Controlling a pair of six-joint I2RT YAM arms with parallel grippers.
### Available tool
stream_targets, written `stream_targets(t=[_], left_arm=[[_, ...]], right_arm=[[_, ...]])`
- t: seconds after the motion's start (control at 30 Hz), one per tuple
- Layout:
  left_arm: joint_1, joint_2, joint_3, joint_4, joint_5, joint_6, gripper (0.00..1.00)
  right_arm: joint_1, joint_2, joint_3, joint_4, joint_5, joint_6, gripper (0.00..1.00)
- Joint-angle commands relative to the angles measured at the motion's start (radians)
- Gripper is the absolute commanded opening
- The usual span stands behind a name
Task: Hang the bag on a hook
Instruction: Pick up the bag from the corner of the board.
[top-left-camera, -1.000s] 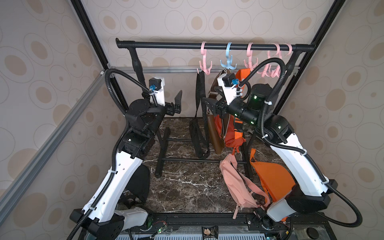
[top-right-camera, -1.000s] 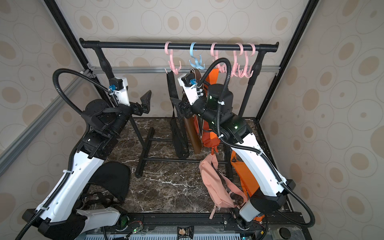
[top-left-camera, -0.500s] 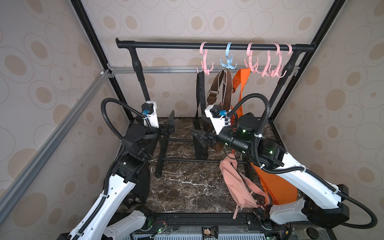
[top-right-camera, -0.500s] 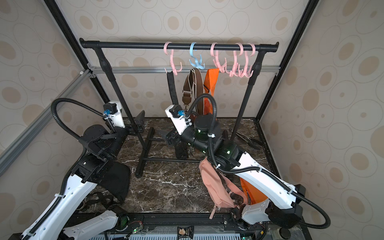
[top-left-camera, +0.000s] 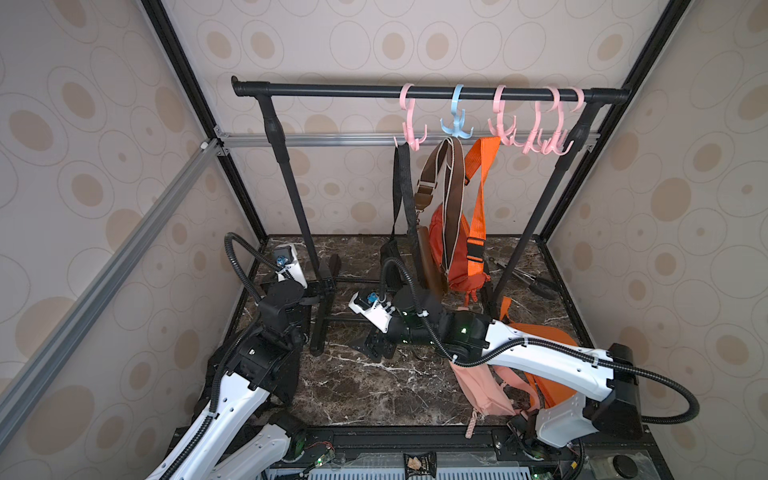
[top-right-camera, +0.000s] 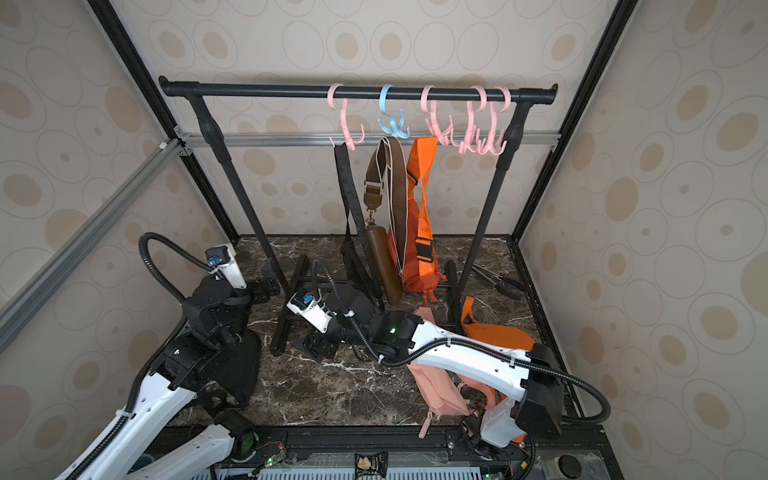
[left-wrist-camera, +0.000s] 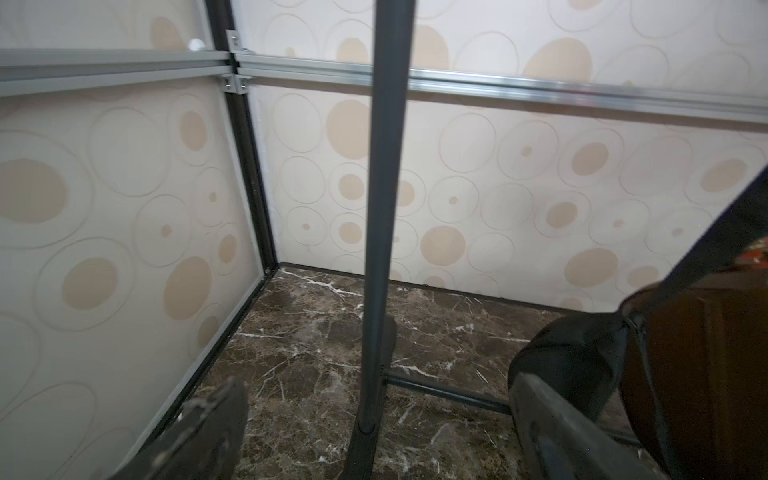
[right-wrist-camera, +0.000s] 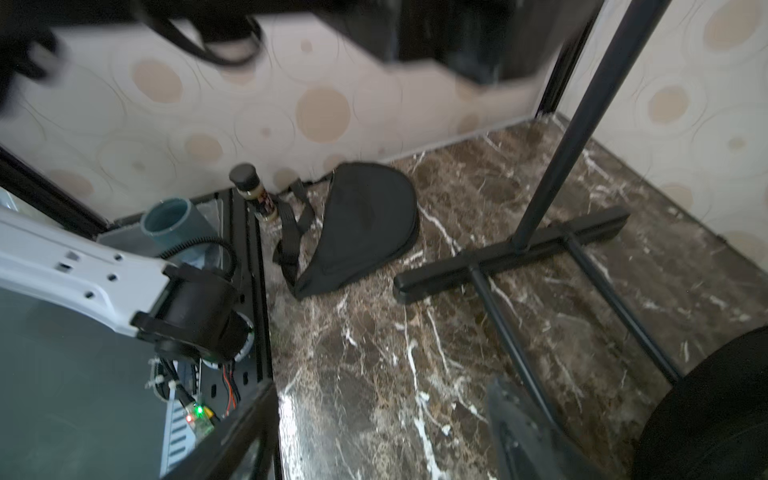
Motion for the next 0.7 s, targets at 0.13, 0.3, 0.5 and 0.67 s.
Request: stream_targets(t=[0.13,0.3,0.5,0.67], left_arm=[[-0.003,-0.001,-0.143,-0.256,-0.252,-0.598,1.0],[-0.001,0.142,-0.183,-0.528,-0.315,-1.073,1.0],[0.001,0.196,-0.245,-0.781,-0.317,-1.589,1.0],[0.002,0.036,-0.4,-0.706,-0.283,-1.634,1.0]], right_arm=[[-0.036,-0.068,0.01,0.037,-0.019,0.025,0.82],[-0.096,-0.107,0.011,-0.004,-0.039,0.06,0.83],[-0.124,-0.114,0.035,-0.063,-0.064,0.067,0.84],[-0.124,-0.094,0.046,-0.108,-0.068,0.061,0.84]])
